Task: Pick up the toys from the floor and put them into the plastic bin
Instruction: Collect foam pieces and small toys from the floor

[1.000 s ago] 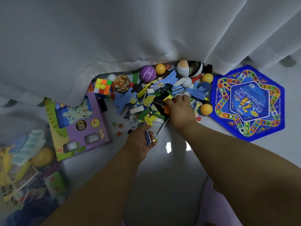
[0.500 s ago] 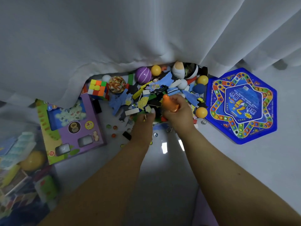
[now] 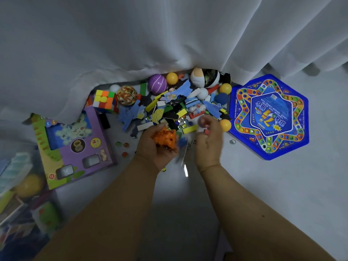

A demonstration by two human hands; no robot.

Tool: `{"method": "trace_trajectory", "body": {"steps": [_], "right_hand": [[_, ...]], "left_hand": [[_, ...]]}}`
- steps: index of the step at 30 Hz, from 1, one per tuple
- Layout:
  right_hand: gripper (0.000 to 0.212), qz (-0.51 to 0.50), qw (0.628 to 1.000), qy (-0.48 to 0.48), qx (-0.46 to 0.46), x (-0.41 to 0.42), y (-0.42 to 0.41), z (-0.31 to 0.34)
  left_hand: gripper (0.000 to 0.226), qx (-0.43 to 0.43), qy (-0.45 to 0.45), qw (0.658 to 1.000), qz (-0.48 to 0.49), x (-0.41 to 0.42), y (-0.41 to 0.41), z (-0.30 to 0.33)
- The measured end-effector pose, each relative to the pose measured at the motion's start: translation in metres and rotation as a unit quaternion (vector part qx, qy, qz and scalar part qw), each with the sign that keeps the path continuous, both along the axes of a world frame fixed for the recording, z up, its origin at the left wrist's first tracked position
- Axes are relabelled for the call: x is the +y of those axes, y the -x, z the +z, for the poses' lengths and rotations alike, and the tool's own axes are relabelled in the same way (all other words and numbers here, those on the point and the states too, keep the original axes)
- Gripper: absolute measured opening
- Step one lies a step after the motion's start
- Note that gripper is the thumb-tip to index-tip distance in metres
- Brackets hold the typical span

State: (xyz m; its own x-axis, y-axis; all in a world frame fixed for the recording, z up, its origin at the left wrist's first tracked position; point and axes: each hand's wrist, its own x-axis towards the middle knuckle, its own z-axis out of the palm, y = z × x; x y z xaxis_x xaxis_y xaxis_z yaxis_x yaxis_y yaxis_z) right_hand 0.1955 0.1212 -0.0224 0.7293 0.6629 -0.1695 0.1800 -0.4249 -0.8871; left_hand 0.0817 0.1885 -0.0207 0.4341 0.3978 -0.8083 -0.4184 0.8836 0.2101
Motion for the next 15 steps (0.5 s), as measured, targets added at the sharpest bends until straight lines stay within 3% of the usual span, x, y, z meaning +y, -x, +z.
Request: {"method": "trace_trajectory", "body": {"steps": [2,3,6,10,13,15], "right_hand": [[0.039,-0.158,0.971,0.108,-0.141,-0.016,-0.027,-0.011],[0.043,-0.182,0.951,0.185,-0.169,-0.026,-0.041,-0.02],[0.045,-0.098,0.933,0.318,-0.139,-0.045,-0.066,-0.038],[0.024,0.023,0.926,0.341,-0.159,-0.045,-0.069,-0.046],[0.029,0.049,0.903,0.397,-0.156,-0.05,-0.056,-0.046],[0.025,0.037,0.92,0.371,-0.121,-0.052,-0.041,-0.039]], "left_hand": [[0.011,0.022,0.009,1.0,0.016,0.002,0.013,-0.002],[0.01,0.034,0.006,0.999,0.017,0.003,0.022,-0.002],[0.014,0.086,-0.009,0.996,0.005,0.001,0.048,0.0],[0.012,0.143,-0.014,0.99,0.0,-0.012,0.071,0.0],[0.012,0.181,-0.005,0.983,-0.037,-0.026,0.082,-0.003],[0.016,0.199,0.01,0.977,-0.081,-0.039,0.088,-0.006]]}}
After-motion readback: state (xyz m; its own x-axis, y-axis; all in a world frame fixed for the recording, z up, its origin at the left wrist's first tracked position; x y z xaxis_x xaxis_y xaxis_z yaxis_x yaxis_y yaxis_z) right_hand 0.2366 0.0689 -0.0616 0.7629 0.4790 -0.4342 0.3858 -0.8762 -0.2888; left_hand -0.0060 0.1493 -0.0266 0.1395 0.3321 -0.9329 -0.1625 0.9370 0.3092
